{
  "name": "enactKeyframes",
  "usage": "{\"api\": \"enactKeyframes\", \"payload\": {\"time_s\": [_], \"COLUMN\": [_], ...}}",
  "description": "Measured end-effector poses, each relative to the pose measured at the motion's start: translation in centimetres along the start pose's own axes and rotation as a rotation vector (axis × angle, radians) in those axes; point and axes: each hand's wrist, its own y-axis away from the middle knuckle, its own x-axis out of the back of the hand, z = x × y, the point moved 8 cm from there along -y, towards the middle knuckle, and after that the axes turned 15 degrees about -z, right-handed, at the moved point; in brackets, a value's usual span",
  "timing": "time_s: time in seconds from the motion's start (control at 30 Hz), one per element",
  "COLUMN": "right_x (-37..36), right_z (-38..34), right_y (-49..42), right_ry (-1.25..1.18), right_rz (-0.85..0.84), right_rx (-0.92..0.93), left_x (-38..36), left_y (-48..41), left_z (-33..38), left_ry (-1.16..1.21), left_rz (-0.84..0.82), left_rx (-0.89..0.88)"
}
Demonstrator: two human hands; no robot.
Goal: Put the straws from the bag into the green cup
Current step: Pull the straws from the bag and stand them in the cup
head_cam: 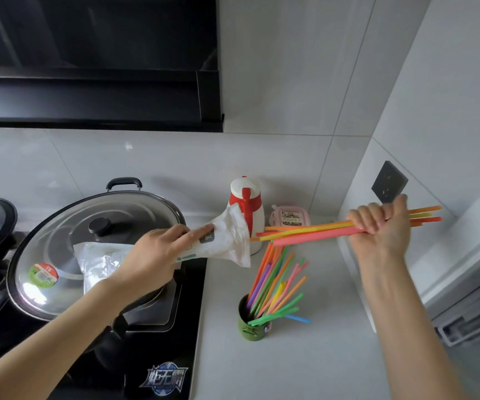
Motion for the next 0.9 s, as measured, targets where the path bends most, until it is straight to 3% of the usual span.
{"api": "enactKeyframes", "payload": {"time_s": [0.17,0.47,0.67,0.77,0.83,0.9], "right_x": [0.2,0.6,1.1,0.8,0.6,0.3], "right_z": [-0.1,14.1,17.9,17.5,16.4,15.4], "right_y": [-0.2,2.4,2.9,2.5,2.0,1.9], "right_ry": [0.328,0.756,1.2,1.118,1.026,1.116], "right_rz": [-0.006,-0.202,-0.386,-0.382,-0.362,-0.399], "right_rx": [-0.032,-0.345,-0.567,-0.589,-0.509,-0.404], "left_x": [-0.7,-1.1,-1.2,-1.5,-1.7,-1.9], "left_y": [0.6,0.8,1.2,1.4,1.3,1.3], "left_z": [-1.1,-1.1,-1.1,-1.1,-1.3,-1.3], "left_ry": [-0.039,-0.063,-0.056,-0.062,-0.054,-0.054], "left_rz": [-0.027,-0.023,-0.007,-0.001,-0.001,-0.007], "left_rx": [0.018,0.009,0.016,0.016,0.017,0.015]}}
